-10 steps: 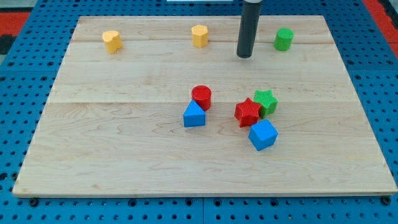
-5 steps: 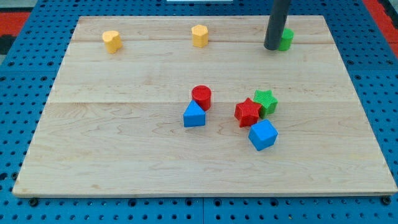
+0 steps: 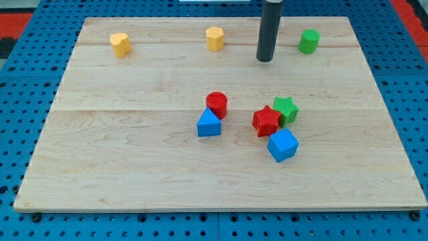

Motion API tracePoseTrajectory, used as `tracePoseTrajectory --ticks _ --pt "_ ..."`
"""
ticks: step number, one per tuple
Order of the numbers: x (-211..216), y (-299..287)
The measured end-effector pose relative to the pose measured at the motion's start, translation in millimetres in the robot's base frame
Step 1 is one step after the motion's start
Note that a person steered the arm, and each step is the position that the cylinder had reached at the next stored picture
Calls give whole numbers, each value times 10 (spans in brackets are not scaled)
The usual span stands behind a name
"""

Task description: Push the blue triangle towards the left center of the board

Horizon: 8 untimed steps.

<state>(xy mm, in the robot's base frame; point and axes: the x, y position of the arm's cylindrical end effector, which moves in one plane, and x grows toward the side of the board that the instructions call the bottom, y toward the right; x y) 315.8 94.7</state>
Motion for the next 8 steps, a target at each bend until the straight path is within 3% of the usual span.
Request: tracePoseTrajectory --ticks 1,3,5,8 --pt "339 -278" --pt "482 -342" --pt "904 -342" --pt "1032 -343"
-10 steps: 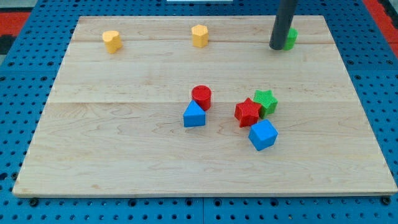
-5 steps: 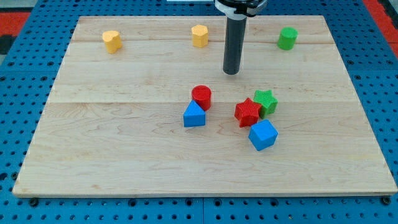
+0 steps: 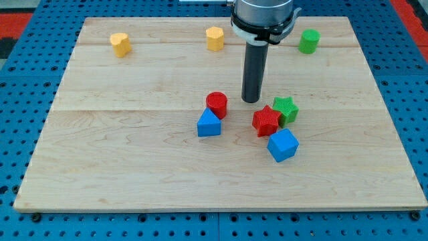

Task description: Push the blue triangle towards the left center of the board

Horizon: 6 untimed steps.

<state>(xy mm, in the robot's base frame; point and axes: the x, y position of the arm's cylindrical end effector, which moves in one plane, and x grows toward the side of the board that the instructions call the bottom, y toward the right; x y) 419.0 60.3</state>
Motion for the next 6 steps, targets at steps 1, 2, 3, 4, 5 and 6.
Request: tracePoseTrajectory --ticks 1,2,3,4,5,6 --pt "64 -5" --pt "202 -64" --pt "237 -86" --pt "380 -117" --pt "676 -205" --pt "717 -264"
